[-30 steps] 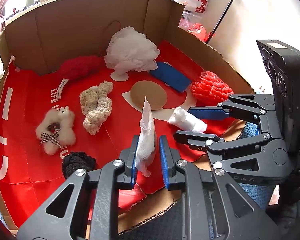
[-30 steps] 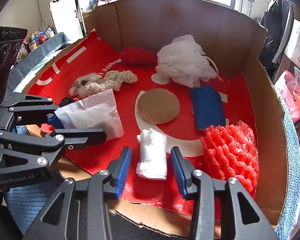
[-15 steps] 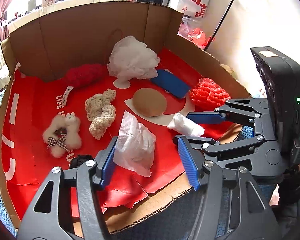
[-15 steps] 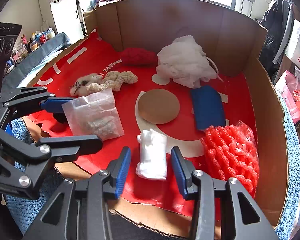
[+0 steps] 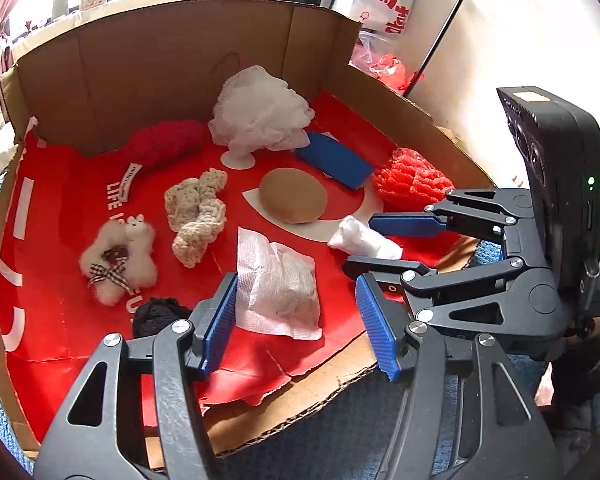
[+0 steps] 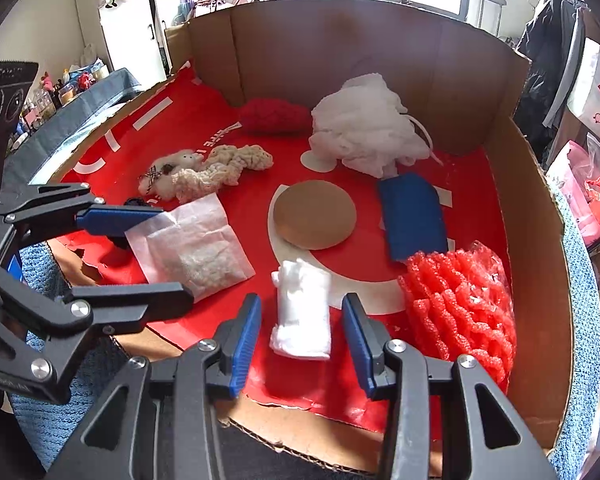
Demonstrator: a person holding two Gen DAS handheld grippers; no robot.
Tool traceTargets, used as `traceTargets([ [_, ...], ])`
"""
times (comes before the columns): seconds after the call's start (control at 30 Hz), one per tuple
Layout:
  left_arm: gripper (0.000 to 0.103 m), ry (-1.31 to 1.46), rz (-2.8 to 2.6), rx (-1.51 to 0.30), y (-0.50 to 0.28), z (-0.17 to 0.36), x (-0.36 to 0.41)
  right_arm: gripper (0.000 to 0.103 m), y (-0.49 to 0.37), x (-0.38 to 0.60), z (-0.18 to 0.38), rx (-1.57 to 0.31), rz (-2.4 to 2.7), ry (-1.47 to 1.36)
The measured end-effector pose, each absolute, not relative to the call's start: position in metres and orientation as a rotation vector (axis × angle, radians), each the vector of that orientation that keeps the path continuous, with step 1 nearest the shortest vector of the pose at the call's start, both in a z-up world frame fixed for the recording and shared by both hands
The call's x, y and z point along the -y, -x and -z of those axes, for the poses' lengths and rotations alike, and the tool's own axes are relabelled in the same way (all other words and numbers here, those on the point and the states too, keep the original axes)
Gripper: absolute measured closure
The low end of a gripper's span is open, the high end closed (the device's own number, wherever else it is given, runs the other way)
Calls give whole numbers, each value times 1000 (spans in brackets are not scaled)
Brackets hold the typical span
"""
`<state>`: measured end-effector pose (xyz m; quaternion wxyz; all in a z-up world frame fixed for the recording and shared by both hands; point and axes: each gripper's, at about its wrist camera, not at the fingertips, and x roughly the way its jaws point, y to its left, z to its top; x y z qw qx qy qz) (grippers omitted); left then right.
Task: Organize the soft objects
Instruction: 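Open the left tool on the grey-white cloth while the right tool releases the tissue, then raise both open tools up out of the box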
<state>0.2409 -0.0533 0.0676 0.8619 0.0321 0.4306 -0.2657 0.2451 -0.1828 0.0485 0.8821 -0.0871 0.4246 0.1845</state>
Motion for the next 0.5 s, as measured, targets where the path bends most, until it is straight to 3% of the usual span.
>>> traceTargets([
  [0.17, 45, -72, 568, -910, -243, -65, 60, 58, -243, 188, -53, -876, -385, 170],
  [0.3, 36, -79, 556, -912, -247, -63, 59, 58, -245, 188, -50, -882, -375, 183],
  [0.4, 36, -78, 561, -907, -247, -64, 54, 58, -246, 186, -48, -882, -384, 194],
  [0.5, 36, -81, 563, -902, -246, -66, 51, 64, -247, 183, -48, -883, -396, 196],
])
